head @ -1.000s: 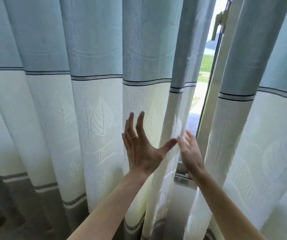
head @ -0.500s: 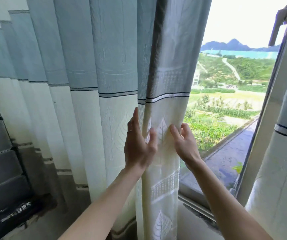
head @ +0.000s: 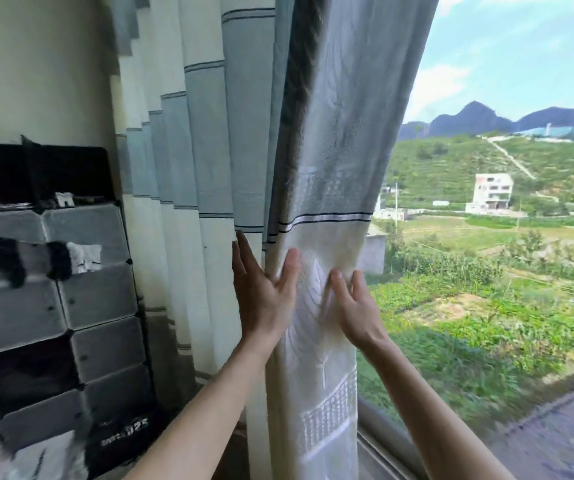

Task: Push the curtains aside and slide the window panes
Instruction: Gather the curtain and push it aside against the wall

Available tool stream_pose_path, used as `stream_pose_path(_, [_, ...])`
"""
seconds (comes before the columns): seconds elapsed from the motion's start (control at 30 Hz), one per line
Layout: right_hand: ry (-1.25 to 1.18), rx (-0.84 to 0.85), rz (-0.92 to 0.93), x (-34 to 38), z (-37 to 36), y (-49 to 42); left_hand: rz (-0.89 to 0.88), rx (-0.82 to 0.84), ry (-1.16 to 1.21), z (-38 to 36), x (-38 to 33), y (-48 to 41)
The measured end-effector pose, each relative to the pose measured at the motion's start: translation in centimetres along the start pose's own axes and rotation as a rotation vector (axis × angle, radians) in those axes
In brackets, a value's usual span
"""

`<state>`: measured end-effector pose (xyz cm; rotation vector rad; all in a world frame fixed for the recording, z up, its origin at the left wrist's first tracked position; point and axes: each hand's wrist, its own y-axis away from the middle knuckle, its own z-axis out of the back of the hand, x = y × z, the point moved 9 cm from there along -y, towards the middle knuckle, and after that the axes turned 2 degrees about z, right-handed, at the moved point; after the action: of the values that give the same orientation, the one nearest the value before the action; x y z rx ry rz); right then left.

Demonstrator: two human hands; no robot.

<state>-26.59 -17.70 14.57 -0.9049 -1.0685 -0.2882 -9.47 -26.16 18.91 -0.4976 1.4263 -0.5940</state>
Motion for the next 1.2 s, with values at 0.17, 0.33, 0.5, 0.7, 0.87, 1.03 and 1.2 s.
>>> stream_pose_path(0.17, [0.021,0.091,0.026,-0.1,-7.6,-6.0,0.019,0.042,-0.086,1.2,4.7,-7.8])
stream_pose_path(0.33, [0.001,0.153,0.05,-0.5,-13.7,-11.8,0.079,0.103,-0.096,1.4,9.8,-14.4])
stream_pose_path(0.5, [-0.006,0.192,0.048,-1.8,-19.1,-17.2,0.108,0.082,-0.142,1.4,14.3,-19.9])
stream_pose_path(0.7, [-0.005,0.223,0.073,-3.8,-26.0,-24.5,0.098,0.02,-0.168,1.0,19.6,-26.9])
stream_pose_path(0.87, [-0.074,0.278,0.053,-5.8,-31.7,-29.8,0.138,0.002,-0.168,0.3,24.3,-32.2])
stream_pose_path(1.03, [-0.128,0.333,0.074,-7.1,-37.7,-34.2,0.188,-0.018,-0.162,0.8,29.7,-37.4])
stream_pose_path(1.2, [-0.133,0.332,0.099,-8.2,-43.8,-39.0,0.17,-0.054,-0.184,2.1,34.3,-43.4])
